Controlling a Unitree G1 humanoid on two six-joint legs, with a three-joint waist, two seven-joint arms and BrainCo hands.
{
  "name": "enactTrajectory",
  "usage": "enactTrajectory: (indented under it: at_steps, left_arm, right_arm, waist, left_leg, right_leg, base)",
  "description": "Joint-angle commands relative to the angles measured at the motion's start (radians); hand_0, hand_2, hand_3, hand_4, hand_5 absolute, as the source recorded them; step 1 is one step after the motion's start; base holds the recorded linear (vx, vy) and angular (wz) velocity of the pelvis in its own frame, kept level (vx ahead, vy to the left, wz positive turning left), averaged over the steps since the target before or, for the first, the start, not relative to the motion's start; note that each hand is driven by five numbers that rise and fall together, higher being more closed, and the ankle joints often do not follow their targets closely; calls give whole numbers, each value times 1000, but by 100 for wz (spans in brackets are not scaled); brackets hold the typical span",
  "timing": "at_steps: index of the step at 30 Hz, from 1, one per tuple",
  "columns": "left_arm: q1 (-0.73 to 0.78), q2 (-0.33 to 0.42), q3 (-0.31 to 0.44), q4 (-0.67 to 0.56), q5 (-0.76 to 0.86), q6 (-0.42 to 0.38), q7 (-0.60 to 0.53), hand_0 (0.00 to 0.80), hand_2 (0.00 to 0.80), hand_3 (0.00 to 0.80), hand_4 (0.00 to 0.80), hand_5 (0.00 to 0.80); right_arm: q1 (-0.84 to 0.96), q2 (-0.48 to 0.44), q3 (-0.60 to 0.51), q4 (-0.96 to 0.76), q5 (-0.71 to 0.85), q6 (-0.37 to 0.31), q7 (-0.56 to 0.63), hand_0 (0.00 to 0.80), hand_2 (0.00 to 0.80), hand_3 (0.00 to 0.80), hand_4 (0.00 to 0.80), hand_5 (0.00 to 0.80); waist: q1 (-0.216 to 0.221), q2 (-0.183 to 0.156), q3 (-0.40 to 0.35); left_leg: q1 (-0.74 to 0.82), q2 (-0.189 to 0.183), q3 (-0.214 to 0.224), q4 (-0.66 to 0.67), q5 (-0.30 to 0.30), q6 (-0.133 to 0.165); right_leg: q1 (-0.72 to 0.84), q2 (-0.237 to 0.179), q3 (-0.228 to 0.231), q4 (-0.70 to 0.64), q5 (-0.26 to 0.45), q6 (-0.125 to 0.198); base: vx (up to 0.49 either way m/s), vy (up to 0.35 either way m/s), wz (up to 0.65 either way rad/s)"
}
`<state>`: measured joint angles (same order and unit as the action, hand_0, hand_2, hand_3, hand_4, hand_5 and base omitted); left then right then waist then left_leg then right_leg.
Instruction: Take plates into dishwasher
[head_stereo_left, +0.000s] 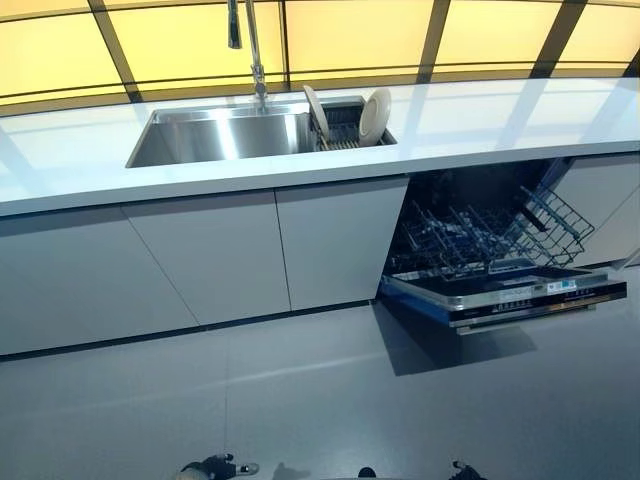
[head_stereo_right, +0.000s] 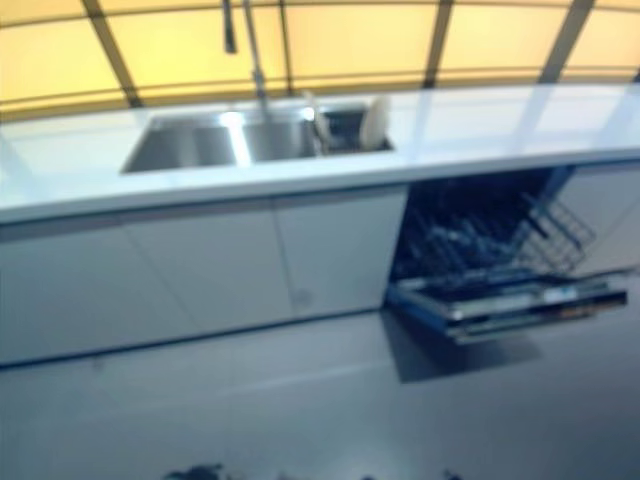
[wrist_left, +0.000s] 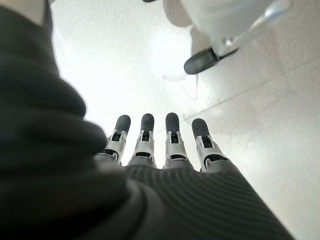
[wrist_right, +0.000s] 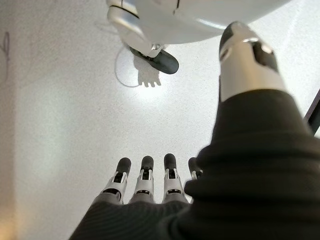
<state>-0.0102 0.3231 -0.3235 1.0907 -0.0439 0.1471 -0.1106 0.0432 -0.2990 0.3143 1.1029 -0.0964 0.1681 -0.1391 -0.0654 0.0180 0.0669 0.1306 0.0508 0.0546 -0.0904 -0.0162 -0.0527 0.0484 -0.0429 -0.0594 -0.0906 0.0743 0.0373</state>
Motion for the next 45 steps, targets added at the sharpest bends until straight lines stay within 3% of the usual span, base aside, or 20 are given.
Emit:
enactTrajectory:
  at_steps: [1,5,9,12,18,25,40,43,45]
  left_arm:
    - [-68,17,0,31,-12,25,29,0,0,0,0,0]
    - [-54,-16,89,80,-237,154,73,0,0,0,0,0]
    - [-17,-70,84,106,-113,133,-67,0,0,0,0,0]
    - [-13,-77,82,113,-118,112,122,0,0,0,0,0]
    - [-33,-51,74,120,-118,133,129,0,0,0,0,0]
    - [-52,-86,14,113,-54,154,88,0,0,0,0,0]
    - [-42,-85,28,123,-46,193,114,0,0,0,0,0]
    - [-49,-90,54,111,-164,176,150,0,0,0,0,0]
    - [-53,-91,83,100,-187,142,161,0,0,0,0,0]
  right_arm:
    - [-61,-55,26,-9,-25,9,9,0,0,0,0,0]
    - [-55,-34,18,12,-3,26,-22,0,0,0,0,0]
    - [-47,0,-10,14,4,28,-27,0,0,0,0,0]
    - [-44,13,3,11,-15,48,-17,0,0,0,0,0]
    - [-56,10,14,29,-3,43,4,0,0,0,0,0]
    - [-67,19,24,36,-27,102,-44,0,0,0,0,0]
    - [-71,41,8,78,47,141,-26,0,0,0,0,0]
    - [-89,39,15,82,48,148,-7,0,0,0,0,0]
    - [-101,26,15,65,68,147,6,0,0,0,0,0]
  waist:
    - [-9,2,50]
    - [1,-5,47]
    - [8,-16,41]
    - [5,-25,30]
    - [9,-24,25]
    - [4,-20,23]
    - [0,-13,22]
    - [-1,-30,30]
    - [14,-60,61]
  left_leg:
    - [-21,-83,12,26,-18,74]
    - [-12,-88,0,25,-24,78]
    - [-2,-92,-8,22,-30,85]
    - [9,-85,-8,15,-31,80]
    - [9,-83,-12,14,-26,77]
    - [11,-81,-7,17,-25,80]
    - [22,-73,-14,25,-26,77]
    - [-20,-61,-12,176,-78,76]
    - [-138,-50,14,453,-45,66]
  right_leg:
    - [14,20,28,74,-82,31]
    - [27,15,21,68,-82,30]
    - [36,22,32,63,-74,29]
    - [49,26,33,56,-75,33]
    - [52,31,23,49,-73,27]
    - [55,38,25,43,-68,23]
    - [64,51,29,63,-93,7]
    - [44,52,45,111,-121,-25]
    - [35,25,14,144,-126,-58]
  base:
    - [0,0,0]
    - [8,-23,1]
    - [30,-78,2]
    - [47,-65,1]
    - [7,-33,0]
    - [0,0,0]
    - [13,-37,0]
    - [10,-94,1]
    - [-16,-127,14]
